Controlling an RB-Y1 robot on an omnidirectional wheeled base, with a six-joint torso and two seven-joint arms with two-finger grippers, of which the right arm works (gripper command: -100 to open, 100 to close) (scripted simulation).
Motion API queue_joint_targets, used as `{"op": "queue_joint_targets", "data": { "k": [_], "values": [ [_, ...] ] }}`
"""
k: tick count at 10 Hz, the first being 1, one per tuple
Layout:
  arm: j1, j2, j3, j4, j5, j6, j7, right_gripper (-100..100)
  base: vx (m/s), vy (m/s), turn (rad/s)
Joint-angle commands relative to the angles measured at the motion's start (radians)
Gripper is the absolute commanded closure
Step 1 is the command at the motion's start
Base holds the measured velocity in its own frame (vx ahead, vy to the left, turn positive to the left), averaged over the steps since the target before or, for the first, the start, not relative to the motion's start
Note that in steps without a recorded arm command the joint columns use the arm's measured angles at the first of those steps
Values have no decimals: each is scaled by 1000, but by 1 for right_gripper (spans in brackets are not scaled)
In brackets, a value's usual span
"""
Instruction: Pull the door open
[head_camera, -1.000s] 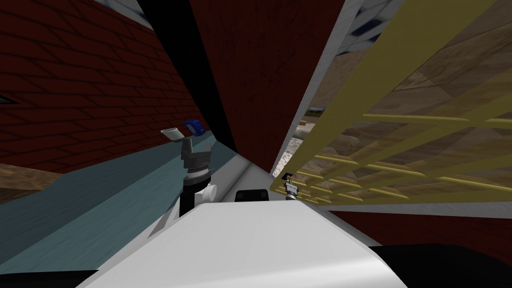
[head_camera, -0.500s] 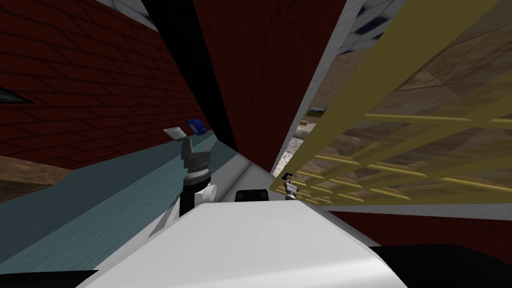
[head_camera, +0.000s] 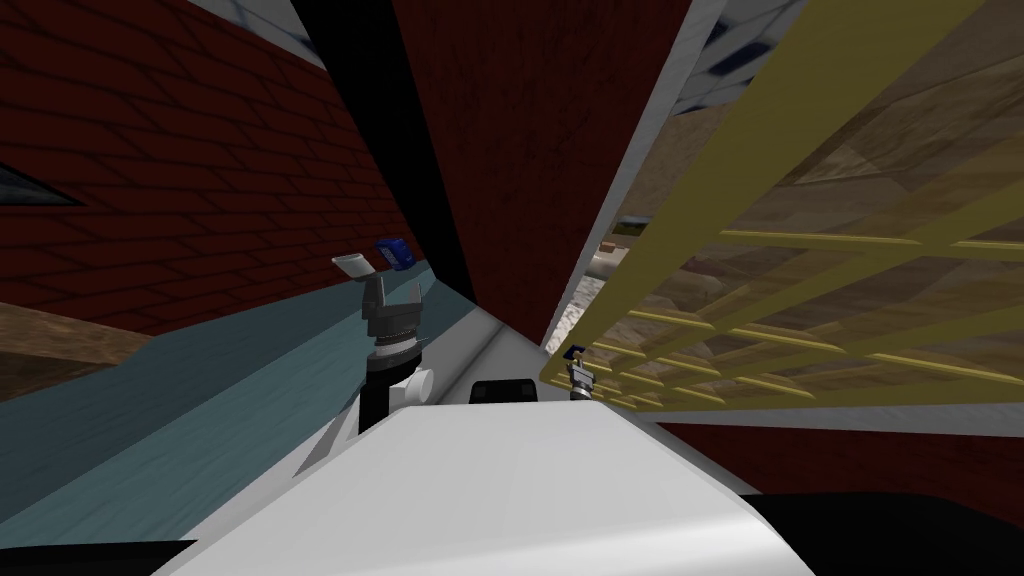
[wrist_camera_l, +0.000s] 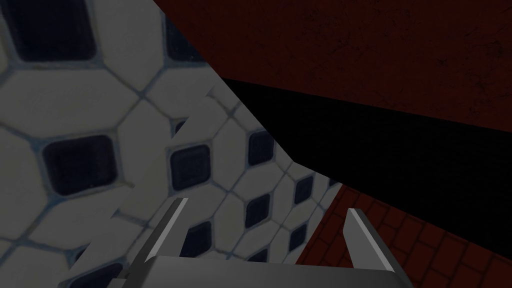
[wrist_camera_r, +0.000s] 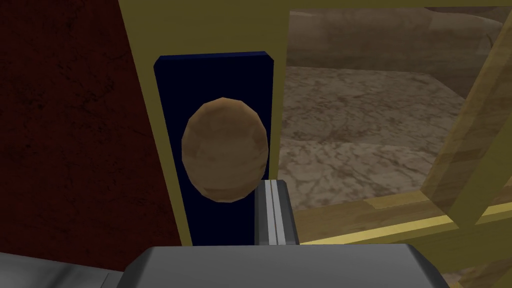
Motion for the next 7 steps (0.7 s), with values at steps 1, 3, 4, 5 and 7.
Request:
{"op": "queue_joint_targets", "data": {
  "k": [1, 3, 4, 5, 7],
  "values": [
    [-9, 8, 8, -33, 10, -7, 11, -100, -1, 3, -19],
    [19, -25, -18, -48, -27, 46, 23, -100, 10, -19, -65],
    [20, -31, -22, -59, -33, 58, 26, -100, 21, 20, -66],
    [22, -39, -26, -71, -40, 70, 29, -100, 16, 34, -32],
    [26, -54, -34, -95, -53, 95, 36, -100, 30, 27, -14]
  ]
}}
